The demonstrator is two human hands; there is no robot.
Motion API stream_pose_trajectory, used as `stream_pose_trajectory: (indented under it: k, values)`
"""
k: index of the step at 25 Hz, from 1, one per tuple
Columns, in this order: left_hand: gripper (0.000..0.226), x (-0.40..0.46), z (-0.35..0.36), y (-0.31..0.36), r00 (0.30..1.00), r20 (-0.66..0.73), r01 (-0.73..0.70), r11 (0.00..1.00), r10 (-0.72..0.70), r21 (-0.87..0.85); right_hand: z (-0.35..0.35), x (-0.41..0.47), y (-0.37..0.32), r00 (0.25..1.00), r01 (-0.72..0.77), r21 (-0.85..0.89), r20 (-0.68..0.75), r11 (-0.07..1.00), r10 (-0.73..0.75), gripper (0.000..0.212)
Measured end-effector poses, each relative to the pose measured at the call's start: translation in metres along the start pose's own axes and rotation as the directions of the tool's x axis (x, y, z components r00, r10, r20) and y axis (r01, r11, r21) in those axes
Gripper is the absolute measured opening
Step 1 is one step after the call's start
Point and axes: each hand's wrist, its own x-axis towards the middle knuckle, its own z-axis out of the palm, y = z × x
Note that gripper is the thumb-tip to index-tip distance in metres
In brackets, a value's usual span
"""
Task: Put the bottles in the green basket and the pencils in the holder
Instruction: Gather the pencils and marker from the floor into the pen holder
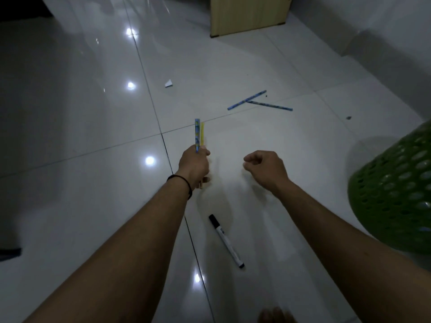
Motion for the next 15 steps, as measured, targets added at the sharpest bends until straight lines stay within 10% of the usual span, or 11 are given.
stream_pose_trajectory:
  k: [15]
  values:
    - [0.033,0.122,0.071,0.078,0.938,-0.094,-0.172,0.684,0.334,0.709,-0.017,0.190,0.022,0.976,0.123,-0.359,-0.125,0.925,-0.178,0.071]
